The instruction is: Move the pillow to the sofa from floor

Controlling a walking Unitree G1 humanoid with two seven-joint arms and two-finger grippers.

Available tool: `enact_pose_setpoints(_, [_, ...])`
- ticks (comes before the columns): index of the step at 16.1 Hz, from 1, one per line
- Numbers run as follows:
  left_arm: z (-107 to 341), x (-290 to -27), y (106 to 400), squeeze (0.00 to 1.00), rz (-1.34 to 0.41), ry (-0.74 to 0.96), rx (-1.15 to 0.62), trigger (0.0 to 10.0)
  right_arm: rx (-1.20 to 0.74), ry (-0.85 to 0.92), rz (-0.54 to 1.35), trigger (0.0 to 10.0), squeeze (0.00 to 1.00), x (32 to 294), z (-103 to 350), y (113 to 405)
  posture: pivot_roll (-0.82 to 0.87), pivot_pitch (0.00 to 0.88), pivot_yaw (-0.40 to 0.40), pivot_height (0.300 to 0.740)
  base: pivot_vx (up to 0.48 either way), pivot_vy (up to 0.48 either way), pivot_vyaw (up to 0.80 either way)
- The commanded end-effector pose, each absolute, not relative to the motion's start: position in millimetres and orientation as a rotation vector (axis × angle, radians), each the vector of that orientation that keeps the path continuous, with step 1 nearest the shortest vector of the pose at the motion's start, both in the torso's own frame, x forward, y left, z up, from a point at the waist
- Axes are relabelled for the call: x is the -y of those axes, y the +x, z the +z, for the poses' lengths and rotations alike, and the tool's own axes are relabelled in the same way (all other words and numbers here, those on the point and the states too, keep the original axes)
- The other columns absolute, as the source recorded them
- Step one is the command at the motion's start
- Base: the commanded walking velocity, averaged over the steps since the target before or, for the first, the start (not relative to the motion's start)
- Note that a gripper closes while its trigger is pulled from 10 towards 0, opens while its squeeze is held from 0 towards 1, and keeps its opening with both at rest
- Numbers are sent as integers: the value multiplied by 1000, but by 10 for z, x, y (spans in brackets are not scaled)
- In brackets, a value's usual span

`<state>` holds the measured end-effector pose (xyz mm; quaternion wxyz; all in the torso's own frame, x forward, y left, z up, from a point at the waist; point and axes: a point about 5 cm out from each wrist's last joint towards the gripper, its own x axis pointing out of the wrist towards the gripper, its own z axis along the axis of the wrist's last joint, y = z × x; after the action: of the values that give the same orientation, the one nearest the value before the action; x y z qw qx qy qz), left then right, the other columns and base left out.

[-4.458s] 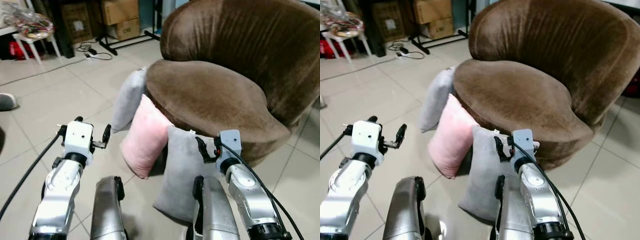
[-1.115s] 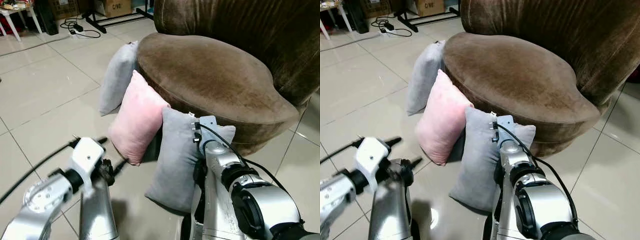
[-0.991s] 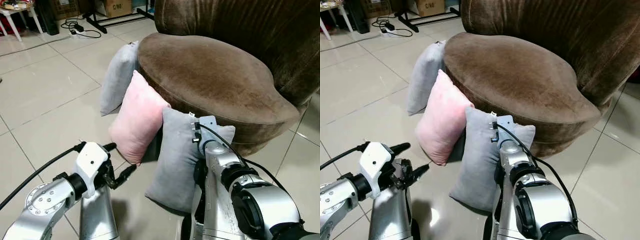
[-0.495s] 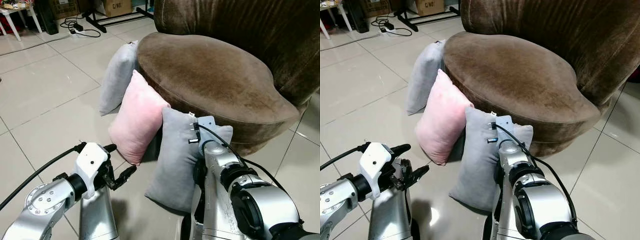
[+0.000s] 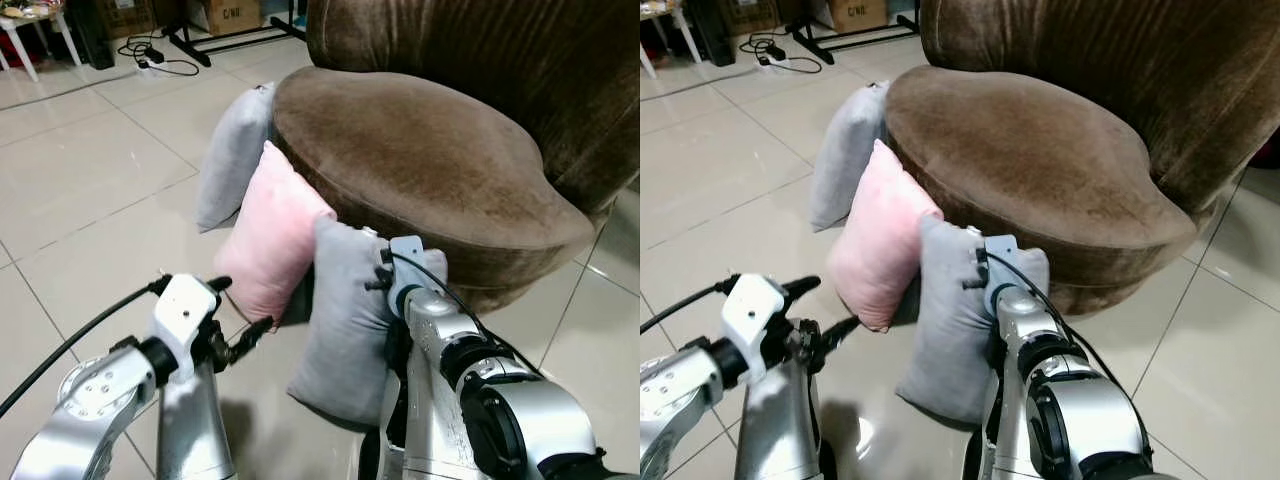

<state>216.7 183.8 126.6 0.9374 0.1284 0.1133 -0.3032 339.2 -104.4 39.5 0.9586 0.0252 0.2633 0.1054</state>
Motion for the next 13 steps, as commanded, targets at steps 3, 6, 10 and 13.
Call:
enact_pose_setpoints(3, [1256, -1818, 2239, 0, -592, 264, -204, 10000, -434, 138, 341, 0, 0, 1002, 414, 3345, 49, 0, -71, 357, 0, 0, 0])
enact_pose_setpoints(6, [1221, -1800, 2299, 0, -578, 268, -188, 10000, -396, 96, 403, 0, 0, 1127, 349, 3248, 19, 0, -58, 357, 0, 0, 0])
enact_pose_setpoints(10, [1224, -1803, 2449, 0, -537, 292, -146, 10000, -250, 176, 195, 0, 0, 1491, 500, 3314, -4, 0, -33, 357, 0, 0, 0])
enact_pose_setpoints(13, [1248, -1826, 2519, 0, -527, 307, -121, 10000, 7, 500, 121, 0, 0, 1704, 927, 3434, -6, 0, -29, 357, 0, 0, 0])
